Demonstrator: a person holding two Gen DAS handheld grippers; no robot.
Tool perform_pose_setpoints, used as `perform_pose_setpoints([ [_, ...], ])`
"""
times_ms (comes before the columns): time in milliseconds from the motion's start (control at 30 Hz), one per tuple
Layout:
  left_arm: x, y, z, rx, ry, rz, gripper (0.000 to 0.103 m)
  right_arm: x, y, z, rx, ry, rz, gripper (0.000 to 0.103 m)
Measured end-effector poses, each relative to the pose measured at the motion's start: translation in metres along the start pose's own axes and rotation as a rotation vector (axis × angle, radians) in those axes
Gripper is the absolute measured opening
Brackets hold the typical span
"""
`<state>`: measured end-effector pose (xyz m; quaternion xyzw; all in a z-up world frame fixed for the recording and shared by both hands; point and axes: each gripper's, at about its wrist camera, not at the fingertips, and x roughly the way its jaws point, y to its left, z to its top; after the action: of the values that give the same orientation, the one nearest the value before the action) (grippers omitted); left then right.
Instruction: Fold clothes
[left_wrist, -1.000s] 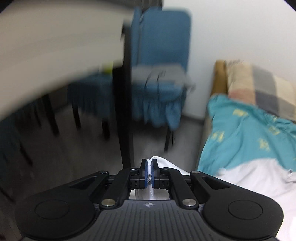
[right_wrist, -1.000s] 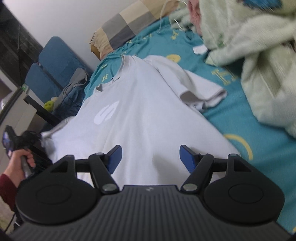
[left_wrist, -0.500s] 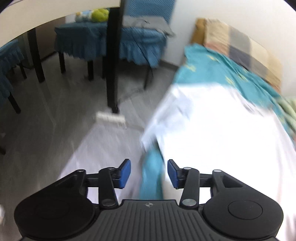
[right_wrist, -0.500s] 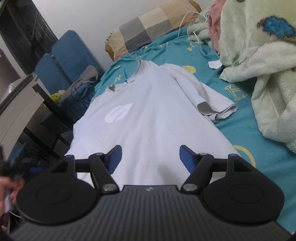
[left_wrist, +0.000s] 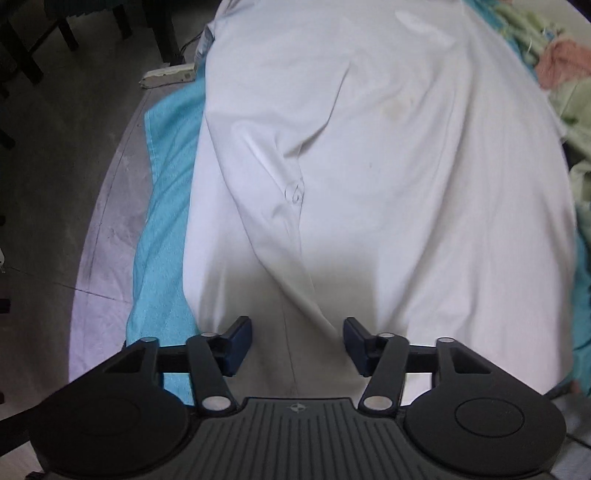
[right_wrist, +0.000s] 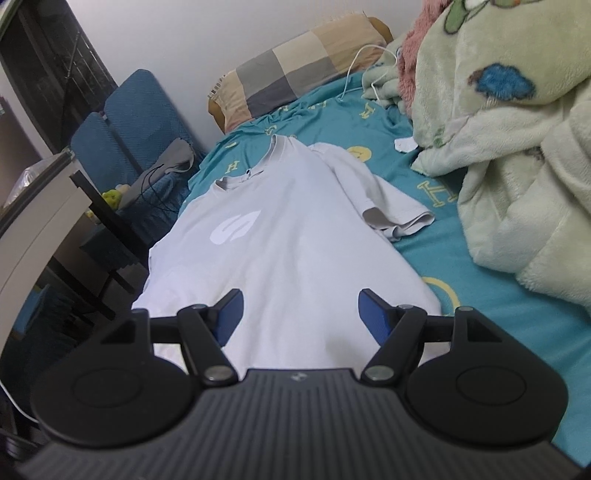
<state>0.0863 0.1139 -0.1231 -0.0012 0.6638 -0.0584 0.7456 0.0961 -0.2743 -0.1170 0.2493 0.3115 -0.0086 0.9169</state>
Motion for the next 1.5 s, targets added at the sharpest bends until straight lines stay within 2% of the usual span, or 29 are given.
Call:
perform_pose_setpoints([
  [33,0.001,0.002,0.003,0.001,0.008,0.012,0.026,0.0,0.0,0.001,-0.002,-0.005,-0.004,0.072],
  [100,-0.005,0.009,0.003,-0.01,0.013,0.004,0.008,0.001,-0.004,0.003,0.009,-0.007,-0.004,0.072],
  [200,-0.024,0.018,-0.001,-0.007,-0.003,-0.019,0.005,0.003,-0.009,0.005,0.041,-0.008,0.009,0.072],
  [267,-0.036,0.029,-0.002,-0.008,-0.006,0.005,0.005,0.004,-0.011,0.008,0.052,-0.014,0.014,0.072],
  [333,-0.034,0.048,0.002,-0.03,0.038,0.06,0.005,0.005,-0.012,0.011,0.057,-0.02,0.017,0.072],
  [400,-0.027,0.066,0.002,-0.078,0.077,0.08,0.005,0.007,-0.011,0.012,0.054,-0.024,0.022,0.072],
  [533,-0.03,0.074,0.001,-0.108,0.068,0.076,0.005,0.01,-0.008,0.012,0.04,-0.016,0.021,0.072],
  [600,-0.045,0.068,0.001,-0.102,0.032,0.065,0.011,0.008,-0.01,0.012,0.039,-0.018,0.026,0.072],
  [633,-0.054,0.064,0.001,-0.094,0.009,0.062,0.022,0.007,-0.01,0.013,0.036,-0.022,0.025,0.072],
  [667,-0.065,0.058,0.001,-0.078,-0.018,0.061,0.026,0.006,-0.01,0.013,0.034,-0.026,0.024,0.072],
  [733,-0.084,0.041,0.003,-0.046,-0.08,0.071,0.043,0.005,-0.009,0.014,0.033,-0.033,0.026,0.072],
  [800,-0.102,0.023,0.007,-0.026,-0.152,0.073,0.051,0.003,-0.007,0.014,0.019,-0.038,0.024,0.072],
  [833,-0.112,0.015,0.008,-0.021,-0.197,0.072,0.053,0.002,-0.005,0.015,0.009,-0.041,0.023,0.072],
  [867,-0.123,0.006,0.007,-0.02,-0.257,0.071,0.06,0.002,-0.004,0.014,-0.003,-0.045,0.02,0.072],
  [900,-0.129,-0.002,0.008,-0.016,-0.319,0.07,0.073,0.0,-0.002,0.014,-0.013,-0.049,0.018,0.072],
  [967,-0.144,-0.021,0.009,0.008,-0.442,0.076,0.086,-0.002,0.001,0.013,-0.032,-0.064,0.014,0.072],
  [1100,-0.147,-0.076,0.015,0.087,-0.603,0.073,0.089,-0.009,0.006,0.014,-0.08,-0.109,-0.001,0.072],
  [1233,-0.136,-0.124,0.027,0.124,-0.668,-0.019,0.095,-0.015,0.006,0.014,-0.091,-0.142,-0.001,0.072],
  [1300,-0.133,-0.145,0.032,0.136,-0.708,-0.034,0.098,-0.016,0.006,0.014,-0.098,-0.156,-0.005,0.072],
  [1400,-0.119,-0.162,0.037,0.143,-0.806,-0.035,0.101,-0.016,0.007,0.014,-0.111,-0.175,-0.01,0.072],
  [1500,-0.074,-0.155,0.039,0.176,-0.826,-0.013,0.101,-0.015,0.009,0.012,-0.132,-0.188,-0.017,0.072],
])
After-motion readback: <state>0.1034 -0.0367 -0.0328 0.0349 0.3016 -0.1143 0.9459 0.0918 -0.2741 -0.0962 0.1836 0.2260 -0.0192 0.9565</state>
